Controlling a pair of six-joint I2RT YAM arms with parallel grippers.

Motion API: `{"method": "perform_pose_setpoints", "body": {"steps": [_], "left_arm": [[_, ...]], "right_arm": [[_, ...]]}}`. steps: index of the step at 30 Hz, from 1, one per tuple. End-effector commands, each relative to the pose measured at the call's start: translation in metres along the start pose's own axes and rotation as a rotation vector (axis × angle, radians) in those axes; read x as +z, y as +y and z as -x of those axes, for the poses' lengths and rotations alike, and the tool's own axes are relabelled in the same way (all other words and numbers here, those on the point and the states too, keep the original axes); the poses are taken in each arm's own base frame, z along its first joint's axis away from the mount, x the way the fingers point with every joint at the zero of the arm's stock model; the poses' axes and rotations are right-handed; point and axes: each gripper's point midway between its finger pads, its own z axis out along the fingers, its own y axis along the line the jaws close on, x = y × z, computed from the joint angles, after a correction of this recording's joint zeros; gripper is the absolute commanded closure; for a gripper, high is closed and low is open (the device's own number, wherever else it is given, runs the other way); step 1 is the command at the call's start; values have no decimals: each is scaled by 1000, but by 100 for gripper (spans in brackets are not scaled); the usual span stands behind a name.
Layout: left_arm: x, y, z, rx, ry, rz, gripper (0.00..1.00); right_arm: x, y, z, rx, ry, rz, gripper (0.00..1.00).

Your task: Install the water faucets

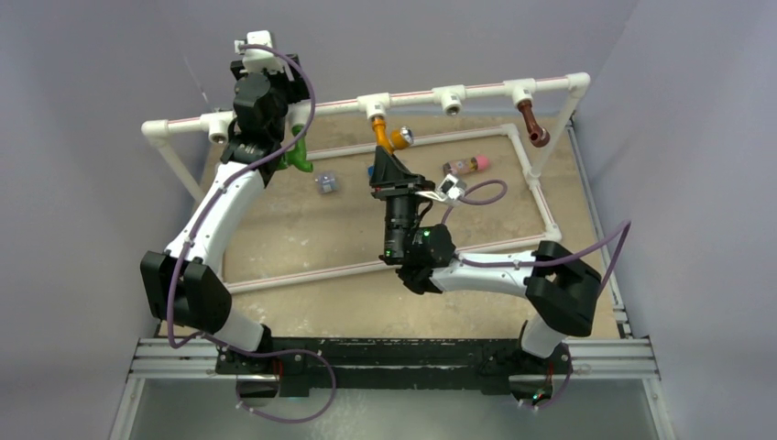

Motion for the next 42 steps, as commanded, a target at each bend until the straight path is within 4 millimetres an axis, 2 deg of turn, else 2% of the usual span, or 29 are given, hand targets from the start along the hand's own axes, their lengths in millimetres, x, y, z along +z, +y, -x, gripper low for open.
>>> {"method": "perform_pose_setpoints", "body": {"steps": [1,6,13,16,31,38,42], "left_arm": [[-25,-13,-118,100,384,-83,28],[-25,-13,-120,100,388,-85,28],[-25,-12,-118,100,384,-84,28],[-26,-13,-117,99,381,-86,28],[-28,-11,-110,104,364,-85,28],[-28,-12,-109,102,362,-90,28],[-28,-12,-109,102,363,-89,28]], "right_arm": [[12,-1,-4,233,-19,-41,100],[12,11,-5,434,2,-30,100],[15,29,-17,650,80,-52,100],[15,26,-24,739,112,-94,100],[16,19,-14,1022,137,-134,100],[15,16,-21,1050,165,-139,100],[14,13,-26,1030,172,-144,77]]}}
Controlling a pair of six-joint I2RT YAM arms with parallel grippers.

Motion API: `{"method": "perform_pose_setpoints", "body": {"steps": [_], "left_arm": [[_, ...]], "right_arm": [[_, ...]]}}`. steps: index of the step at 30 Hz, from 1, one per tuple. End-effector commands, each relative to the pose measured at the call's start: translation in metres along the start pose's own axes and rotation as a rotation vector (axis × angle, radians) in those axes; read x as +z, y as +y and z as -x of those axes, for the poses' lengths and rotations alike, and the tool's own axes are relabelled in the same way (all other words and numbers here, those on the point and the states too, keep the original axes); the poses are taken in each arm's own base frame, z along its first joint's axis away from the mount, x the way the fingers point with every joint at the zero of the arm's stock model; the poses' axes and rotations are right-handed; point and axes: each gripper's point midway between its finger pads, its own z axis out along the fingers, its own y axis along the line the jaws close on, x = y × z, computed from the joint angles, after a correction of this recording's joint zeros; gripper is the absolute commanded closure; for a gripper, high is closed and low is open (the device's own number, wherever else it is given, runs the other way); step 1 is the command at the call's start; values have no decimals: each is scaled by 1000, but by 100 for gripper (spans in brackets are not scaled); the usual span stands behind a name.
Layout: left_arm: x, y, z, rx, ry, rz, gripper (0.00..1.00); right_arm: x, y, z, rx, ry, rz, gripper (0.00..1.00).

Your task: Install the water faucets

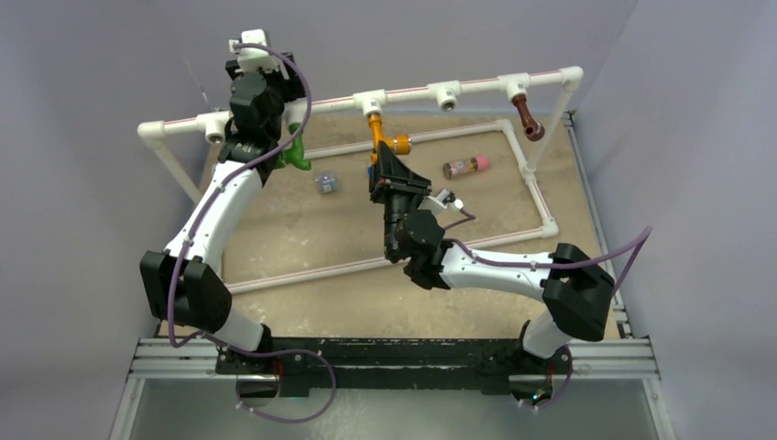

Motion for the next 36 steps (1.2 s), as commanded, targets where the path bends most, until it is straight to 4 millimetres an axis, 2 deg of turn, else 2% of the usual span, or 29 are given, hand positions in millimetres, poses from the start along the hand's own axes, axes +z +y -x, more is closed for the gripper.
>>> {"method": "perform_pose_setpoints", "body": {"steps": [1,3,5,9,14,18,22,26,28,31,36], "left_arm": [[-32,-19,-110,111,367,-104,28],[-31,-18,-111,111,367,-103,28],[-31,-19,-111,111,368,-104,28],[-31,-19,-112,109,369,-107,28],[-31,-18,-112,112,371,-104,28],[-31,-18,-113,114,371,-102,28],[-31,-19,-113,111,372,-104,28],[-30,-17,-115,116,374,-100,28],[-30,-17,-114,119,373,-97,28],[-30,-17,-116,120,377,-97,28],[-30,-17,-118,124,380,-97,28]], "right_arm": [[8,-7,-18,44,123,-15,70],[9,-8,-17,35,122,-16,57],[9,-9,-14,28,119,-16,47],[9,-8,-10,4,106,-13,37],[8,-6,-7,-35,108,-3,31],[2,10,3,-67,98,60,27],[-7,17,5,-165,136,105,21],[-22,34,11,-281,179,215,14],[-33,30,9,-347,244,252,12],[-47,35,8,-427,308,318,11],[-73,22,8,-624,450,362,12]]}}
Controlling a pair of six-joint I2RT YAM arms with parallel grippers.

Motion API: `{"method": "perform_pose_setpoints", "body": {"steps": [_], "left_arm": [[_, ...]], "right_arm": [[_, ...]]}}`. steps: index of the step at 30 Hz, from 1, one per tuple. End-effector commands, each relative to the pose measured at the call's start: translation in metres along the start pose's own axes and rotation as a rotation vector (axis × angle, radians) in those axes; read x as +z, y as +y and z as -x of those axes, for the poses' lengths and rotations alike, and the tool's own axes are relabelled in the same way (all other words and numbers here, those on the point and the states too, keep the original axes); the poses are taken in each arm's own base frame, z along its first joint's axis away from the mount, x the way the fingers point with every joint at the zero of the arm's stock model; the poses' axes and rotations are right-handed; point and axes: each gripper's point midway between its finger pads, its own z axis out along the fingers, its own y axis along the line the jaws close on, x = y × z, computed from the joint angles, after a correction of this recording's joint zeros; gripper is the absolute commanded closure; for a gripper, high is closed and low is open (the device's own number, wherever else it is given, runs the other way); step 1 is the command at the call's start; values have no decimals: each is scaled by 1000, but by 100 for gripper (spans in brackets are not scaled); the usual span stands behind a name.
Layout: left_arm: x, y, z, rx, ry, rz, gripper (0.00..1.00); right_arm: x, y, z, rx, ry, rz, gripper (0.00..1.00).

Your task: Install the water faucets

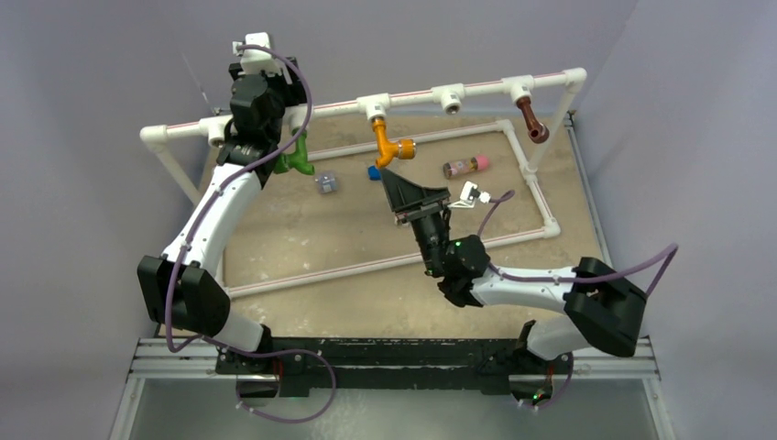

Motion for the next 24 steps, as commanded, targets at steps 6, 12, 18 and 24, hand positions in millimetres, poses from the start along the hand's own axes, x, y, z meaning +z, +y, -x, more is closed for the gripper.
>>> {"method": "perform_pose_setpoints", "body": {"steps": [6,12,18,24], "left_arm": [[-15,-16,-114,104,345,-76,28],[-15,-16,-117,105,359,-77,28],[-14,-15,-120,108,364,-74,28],[-14,-16,-121,109,368,-75,28]], "right_arm": [[-50,4,0,-564,243,143,14],[-53,-15,12,-1106,356,141,17],[-46,-6,42,-1571,311,214,19],[-30,22,65,-2042,143,304,16]]}}
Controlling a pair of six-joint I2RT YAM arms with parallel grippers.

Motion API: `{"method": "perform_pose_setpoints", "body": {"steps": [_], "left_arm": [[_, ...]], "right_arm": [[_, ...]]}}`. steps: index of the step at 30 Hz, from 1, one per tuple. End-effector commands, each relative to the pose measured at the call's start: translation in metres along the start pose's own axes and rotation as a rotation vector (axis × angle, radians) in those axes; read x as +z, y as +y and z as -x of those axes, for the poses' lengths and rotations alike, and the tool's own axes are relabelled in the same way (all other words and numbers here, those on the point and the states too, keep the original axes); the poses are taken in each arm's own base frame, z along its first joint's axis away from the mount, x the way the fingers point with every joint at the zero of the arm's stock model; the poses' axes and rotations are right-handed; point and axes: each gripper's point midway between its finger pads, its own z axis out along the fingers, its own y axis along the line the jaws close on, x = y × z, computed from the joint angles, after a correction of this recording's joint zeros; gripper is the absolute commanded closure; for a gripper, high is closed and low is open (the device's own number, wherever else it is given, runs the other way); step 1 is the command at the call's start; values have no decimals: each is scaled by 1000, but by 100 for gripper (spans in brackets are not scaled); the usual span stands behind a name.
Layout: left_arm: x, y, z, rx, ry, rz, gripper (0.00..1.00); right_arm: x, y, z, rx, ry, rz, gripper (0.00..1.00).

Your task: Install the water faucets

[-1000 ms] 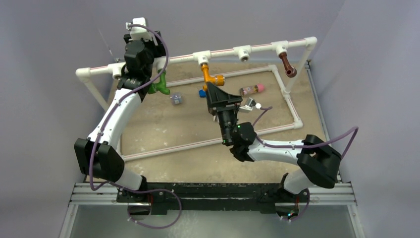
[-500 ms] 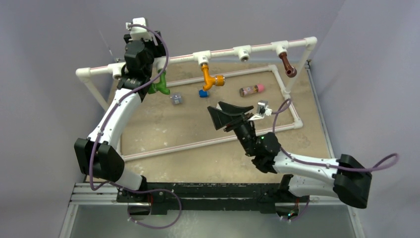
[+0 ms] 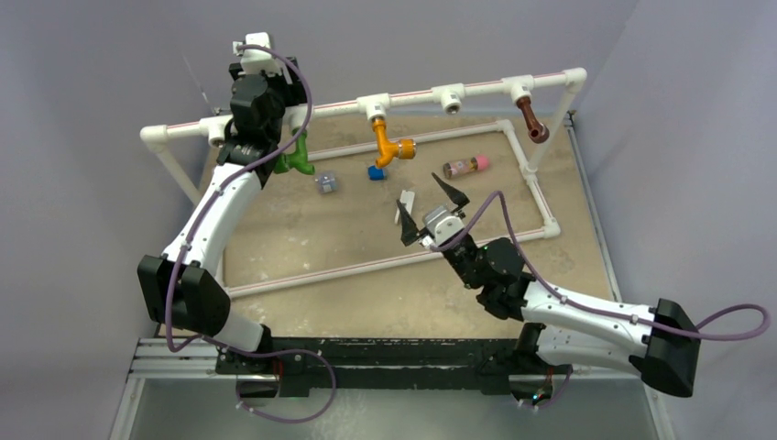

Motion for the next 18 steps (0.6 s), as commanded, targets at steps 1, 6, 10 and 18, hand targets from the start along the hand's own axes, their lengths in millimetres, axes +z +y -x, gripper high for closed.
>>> {"method": "perform_pose_setpoints", "body": {"steps": [1,6,10,18], "left_arm": [[-14,-16,-120,108,365,-75,28],[-14,-16,-120,110,366,-75,28],[-13,-16,-122,111,370,-74,28],[-13,-15,-123,113,371,-74,28]], "right_arm": [[8,-34,42,-489,-95,-99,15],[9,-35,63,-801,-153,-182,12],[19,-26,73,-957,-173,-187,11],[41,-15,83,-1090,-174,-203,11]]}}
